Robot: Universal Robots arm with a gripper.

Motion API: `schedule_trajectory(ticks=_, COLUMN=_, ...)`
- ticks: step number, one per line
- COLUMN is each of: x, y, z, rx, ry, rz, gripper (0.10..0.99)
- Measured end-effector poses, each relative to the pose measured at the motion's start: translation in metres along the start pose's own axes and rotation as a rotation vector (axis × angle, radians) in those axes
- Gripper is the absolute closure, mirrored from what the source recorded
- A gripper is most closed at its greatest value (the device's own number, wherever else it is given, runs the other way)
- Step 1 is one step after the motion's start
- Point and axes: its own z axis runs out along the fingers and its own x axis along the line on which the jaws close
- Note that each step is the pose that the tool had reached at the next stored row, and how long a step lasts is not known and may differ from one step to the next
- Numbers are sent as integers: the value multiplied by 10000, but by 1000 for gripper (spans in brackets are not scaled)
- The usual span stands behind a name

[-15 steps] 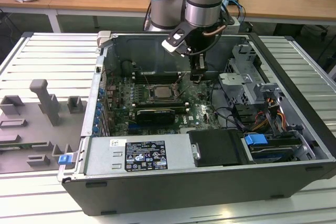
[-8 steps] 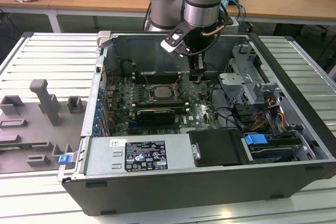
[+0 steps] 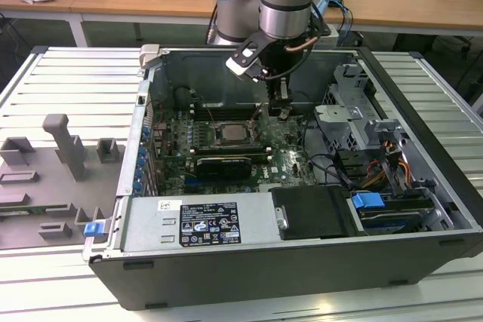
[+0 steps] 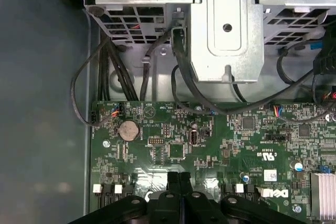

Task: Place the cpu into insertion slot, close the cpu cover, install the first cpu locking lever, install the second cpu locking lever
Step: 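Close the cpu cover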

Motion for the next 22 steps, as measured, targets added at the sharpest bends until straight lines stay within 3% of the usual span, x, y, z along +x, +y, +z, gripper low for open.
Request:
schedule_trajectory(ticks=5, x=1, y=-71, z=-5, rx=0, ry=0, rz=0, gripper=980)
schedule_trajectory(ticks=13, x=3, y=-341, z=-12, rx=-1, ry=1, rz=0, gripper=980)
schedule_trajectory(ticks=17, x=1, y=-417, z=102, rx=0, ry=-4, rz=-1, gripper=980)
schedule_trajectory(ticks=22, x=1, y=-619, z=147, rx=14, ry=-1, rz=-39, gripper=980)
